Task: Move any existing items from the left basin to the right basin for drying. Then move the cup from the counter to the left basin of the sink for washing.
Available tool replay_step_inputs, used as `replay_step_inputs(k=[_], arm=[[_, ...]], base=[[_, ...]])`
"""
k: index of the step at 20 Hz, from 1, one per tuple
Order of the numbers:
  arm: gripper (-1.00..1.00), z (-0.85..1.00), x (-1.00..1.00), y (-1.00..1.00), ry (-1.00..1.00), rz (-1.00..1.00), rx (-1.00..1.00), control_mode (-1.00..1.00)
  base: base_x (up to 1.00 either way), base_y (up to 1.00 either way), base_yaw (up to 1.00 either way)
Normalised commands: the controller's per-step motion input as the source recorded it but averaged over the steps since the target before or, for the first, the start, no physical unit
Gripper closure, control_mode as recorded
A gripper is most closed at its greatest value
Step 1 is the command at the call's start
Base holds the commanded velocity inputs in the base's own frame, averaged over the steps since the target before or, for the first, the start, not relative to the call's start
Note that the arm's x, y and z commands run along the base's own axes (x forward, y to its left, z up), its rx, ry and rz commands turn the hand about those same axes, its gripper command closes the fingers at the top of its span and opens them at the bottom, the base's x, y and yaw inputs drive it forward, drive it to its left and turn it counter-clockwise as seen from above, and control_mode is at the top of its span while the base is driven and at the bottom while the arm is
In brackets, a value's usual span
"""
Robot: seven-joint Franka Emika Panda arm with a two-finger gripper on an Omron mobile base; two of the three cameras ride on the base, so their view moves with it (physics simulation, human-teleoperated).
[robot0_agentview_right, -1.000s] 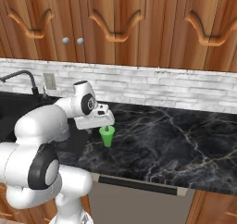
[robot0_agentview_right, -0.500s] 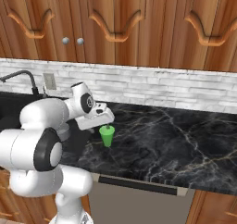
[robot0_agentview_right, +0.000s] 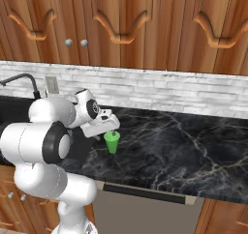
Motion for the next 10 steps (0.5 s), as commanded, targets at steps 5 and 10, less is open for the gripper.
replay_step_inputs(k=[5, 10], arm=[[-1.0, -0.13, 0.0, 0.0, 0.0, 0.01, 0.0, -1.0], [-1.0, -0.06, 0.0, -0.01, 0.0, 0.0, 0.0, -1.0]], base=[[0.0, 0.0, 0.0], [0.0, 0.0, 0.0]])
